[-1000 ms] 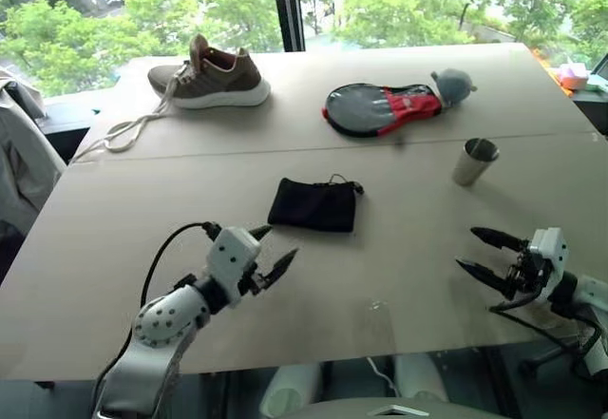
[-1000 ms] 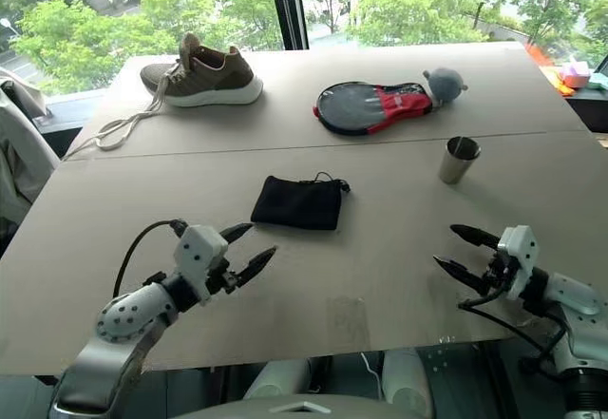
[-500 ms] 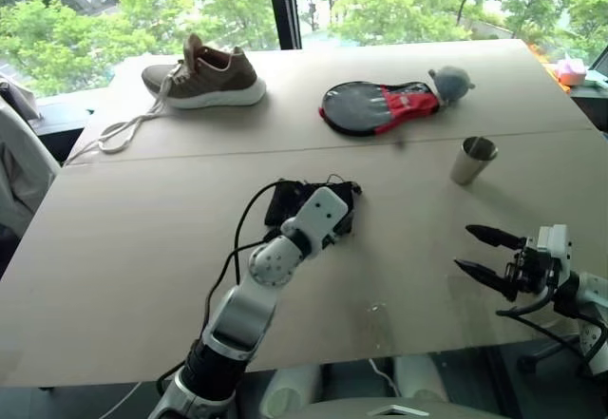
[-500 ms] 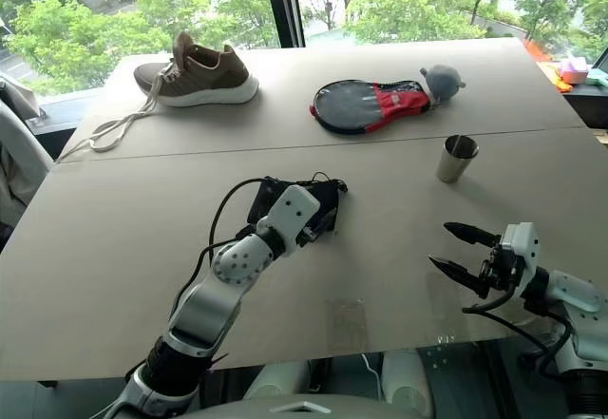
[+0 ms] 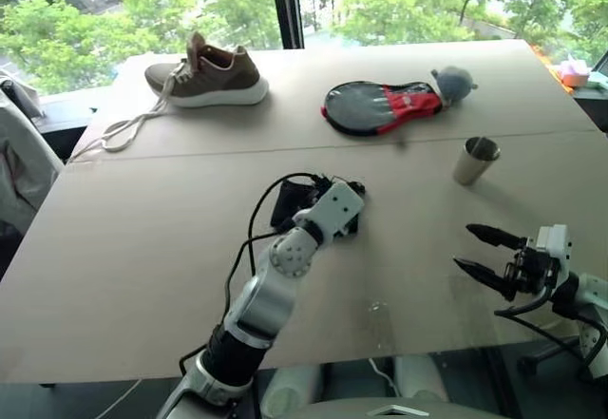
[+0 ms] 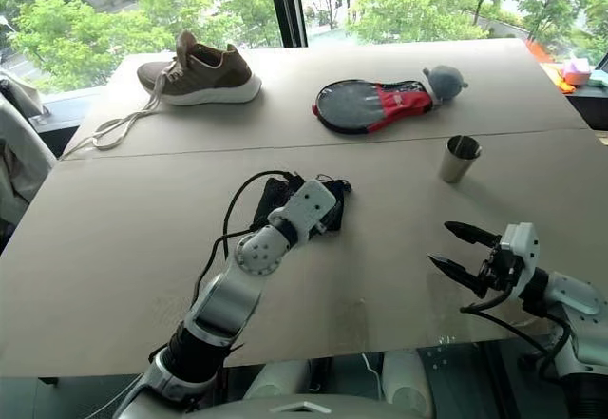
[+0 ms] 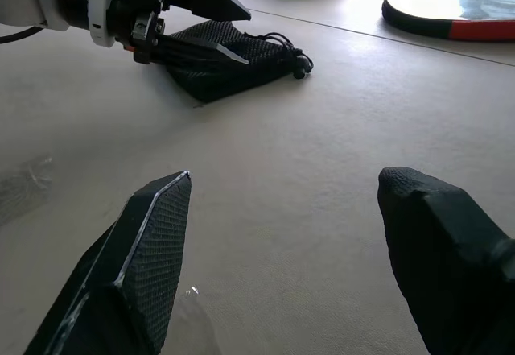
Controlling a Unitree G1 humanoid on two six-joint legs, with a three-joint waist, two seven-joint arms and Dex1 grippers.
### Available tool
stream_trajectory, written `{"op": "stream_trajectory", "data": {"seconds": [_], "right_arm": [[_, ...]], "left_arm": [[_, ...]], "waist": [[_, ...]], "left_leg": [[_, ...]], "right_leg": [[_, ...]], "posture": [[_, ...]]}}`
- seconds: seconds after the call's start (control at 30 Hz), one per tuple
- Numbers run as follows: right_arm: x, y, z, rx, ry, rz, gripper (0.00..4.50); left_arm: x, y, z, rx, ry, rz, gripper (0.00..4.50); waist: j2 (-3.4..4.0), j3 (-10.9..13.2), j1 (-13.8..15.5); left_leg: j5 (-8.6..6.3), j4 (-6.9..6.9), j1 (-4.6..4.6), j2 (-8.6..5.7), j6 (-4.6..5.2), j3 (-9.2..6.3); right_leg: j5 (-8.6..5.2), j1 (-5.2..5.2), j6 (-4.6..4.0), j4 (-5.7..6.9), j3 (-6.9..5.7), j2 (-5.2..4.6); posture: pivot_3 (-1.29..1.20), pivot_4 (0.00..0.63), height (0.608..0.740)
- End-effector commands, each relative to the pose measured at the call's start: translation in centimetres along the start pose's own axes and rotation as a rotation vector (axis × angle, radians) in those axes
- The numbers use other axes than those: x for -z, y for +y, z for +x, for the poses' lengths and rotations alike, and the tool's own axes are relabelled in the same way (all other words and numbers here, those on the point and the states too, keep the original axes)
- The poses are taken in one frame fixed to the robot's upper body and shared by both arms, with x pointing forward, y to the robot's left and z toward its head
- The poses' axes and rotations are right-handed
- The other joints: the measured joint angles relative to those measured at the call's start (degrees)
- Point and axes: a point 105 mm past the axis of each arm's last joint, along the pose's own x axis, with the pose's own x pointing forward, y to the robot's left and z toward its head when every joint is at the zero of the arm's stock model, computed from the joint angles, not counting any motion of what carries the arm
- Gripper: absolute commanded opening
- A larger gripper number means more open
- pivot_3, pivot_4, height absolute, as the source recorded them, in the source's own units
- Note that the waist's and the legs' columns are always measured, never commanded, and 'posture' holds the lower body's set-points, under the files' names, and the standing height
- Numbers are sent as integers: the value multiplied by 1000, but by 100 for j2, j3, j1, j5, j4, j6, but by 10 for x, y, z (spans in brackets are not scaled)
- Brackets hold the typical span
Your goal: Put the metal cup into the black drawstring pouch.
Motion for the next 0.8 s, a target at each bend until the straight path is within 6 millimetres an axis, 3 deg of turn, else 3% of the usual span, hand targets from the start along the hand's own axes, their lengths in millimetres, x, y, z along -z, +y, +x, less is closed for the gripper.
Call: {"op": "stream_trajectory", "data": {"seconds": [0.03,0.17,0.3,0.63,0.73,0.8], "right_arm": [[-11,-2,-1,16,-26,-33,3694],[-15,-2,1,22,-31,-35,3694],[-16,-2,2,27,-34,-35,3694],[-11,0,0,41,-36,-18,3694],[-9,-1,0,42,-38,-15,3694],[-7,-1,1,42,-40,-14,3694]], "left_arm": [[-16,5,-3,-6,-65,2,3301],[-18,-6,-6,73,-75,10,3301],[5,-5,-10,97,26,105,3301],[39,65,-49,-157,117,359,3301],[46,76,-55,-234,137,361,3301],[53,73,-57,-245,155,316,3301]], "waist": [[0,0,-4],[0,0,-9],[0,0,-11],[4,2,-12],[4,2,4],[4,2,20]], "left_leg": [[0,0,0,0,0,-1],[0,-1,1,2,0,-1],[1,0,1,1,1,0],[0,-4,3,8,0,-1],[-1,-3,2,6,0,0],[-1,-3,1,5,0,-1]], "right_leg": [[0,0,0,0,0,1],[0,-1,0,0,0,3],[0,0,0,0,0,3],[0,-4,-2,1,2,8],[3,-4,-6,0,3,5],[4,-3,-7,-1,0,3]], "posture": [[0,150,740],[0,150,740],[0,150,740],[0,150,740],[0,150,740],[0,150,740]]}}
